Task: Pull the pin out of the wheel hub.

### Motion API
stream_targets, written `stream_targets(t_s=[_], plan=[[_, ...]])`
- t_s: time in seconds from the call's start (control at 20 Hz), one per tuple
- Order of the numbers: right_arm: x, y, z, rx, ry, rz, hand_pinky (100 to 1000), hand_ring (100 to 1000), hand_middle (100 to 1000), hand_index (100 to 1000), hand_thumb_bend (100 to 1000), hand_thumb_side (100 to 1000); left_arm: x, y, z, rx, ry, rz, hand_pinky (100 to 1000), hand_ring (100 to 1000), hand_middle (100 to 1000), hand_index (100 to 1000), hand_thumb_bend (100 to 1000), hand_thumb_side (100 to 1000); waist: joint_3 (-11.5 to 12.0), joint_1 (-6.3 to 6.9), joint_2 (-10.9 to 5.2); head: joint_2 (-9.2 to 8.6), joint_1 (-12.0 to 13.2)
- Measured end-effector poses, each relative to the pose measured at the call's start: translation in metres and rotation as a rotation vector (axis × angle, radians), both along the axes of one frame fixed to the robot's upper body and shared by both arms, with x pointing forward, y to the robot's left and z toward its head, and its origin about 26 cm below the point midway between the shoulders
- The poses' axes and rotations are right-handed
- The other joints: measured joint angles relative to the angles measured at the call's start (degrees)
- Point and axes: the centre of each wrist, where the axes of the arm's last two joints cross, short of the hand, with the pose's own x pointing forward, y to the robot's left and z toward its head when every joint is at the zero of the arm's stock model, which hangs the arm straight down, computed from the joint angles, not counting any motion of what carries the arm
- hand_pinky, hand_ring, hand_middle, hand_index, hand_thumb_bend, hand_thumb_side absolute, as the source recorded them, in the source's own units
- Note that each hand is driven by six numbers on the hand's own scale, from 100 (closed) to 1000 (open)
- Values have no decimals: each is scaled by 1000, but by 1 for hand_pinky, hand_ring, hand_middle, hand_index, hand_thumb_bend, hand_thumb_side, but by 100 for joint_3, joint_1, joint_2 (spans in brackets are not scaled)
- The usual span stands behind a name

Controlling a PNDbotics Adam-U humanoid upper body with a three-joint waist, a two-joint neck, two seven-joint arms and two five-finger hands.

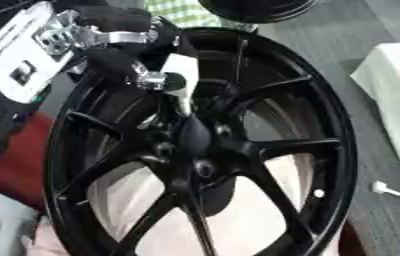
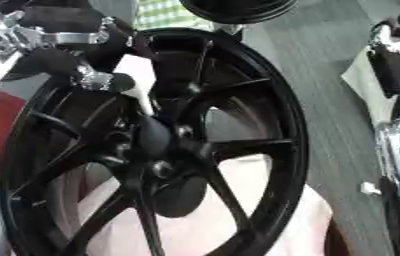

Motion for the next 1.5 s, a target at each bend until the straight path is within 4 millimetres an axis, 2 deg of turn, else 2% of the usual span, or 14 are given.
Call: stream_targets(t_s=[0.35,0.65,0.8,0.95,1.05,1.15,1.2,1.3,1.45,1.5], plan=[[1,2,0,-4,1,10,870,961,739,844,100,543,3,0,-6,7,-4,6,836,851,710,858,289,915,-22,0,0,-2,26],[1,2,1,-5,1,13,871,962,742,844,100,543,3,-2,-7,-9,14,-8,799,813,657,819,190,786,-25,0,0,-2,30],[1,2,1,-5,1,14,871,962,743,845,100,543,3,-3,-8,-17,27,-11,788,795,626,804,115,756,-25,0,0,-2,30],[1,2,1,-5,1,14,872,962,743,845,100,543,3,-6,-9,-30,48,-23,772,765,580,726,100,742,-25,0,0,-2,31],[1,2,1,-5,2,15,872,962,743,845,100,543,3,-6,-9,-41,65,-28,752,727,529,642,100,695,-26,0,0,-2,31],[1,3,1,-6,2,16,872,962,744,845,100,543,3,-6,-9,-56,90,-36,736,699,503,597,100,665,-26,0,0,-1,31],[1,3,1,-6,3,17,872,962,744,845,100,543,3,-6,-9,-64,103,-39,717,674,483,576,100,615,-26,0,0,-1,31],[1,3,0,-7,6,19,872,962,744,845,100,543,2,-6,-9,-78,133,-45,680,625,442,544,100,440,-24,0,0,0,31],[1,4,0,-7,9,20,872,962,744,845,100,543,1,-7,-7,-87,178,-46,636,575,383,491,100,260,-16,0,0,4,32],[1,3,0,-7,10,19,872,962,744,845,100,544,1,-7,-7,-88,194,-45,629,567,370,480,100,260,-11,0,0,7,32]])
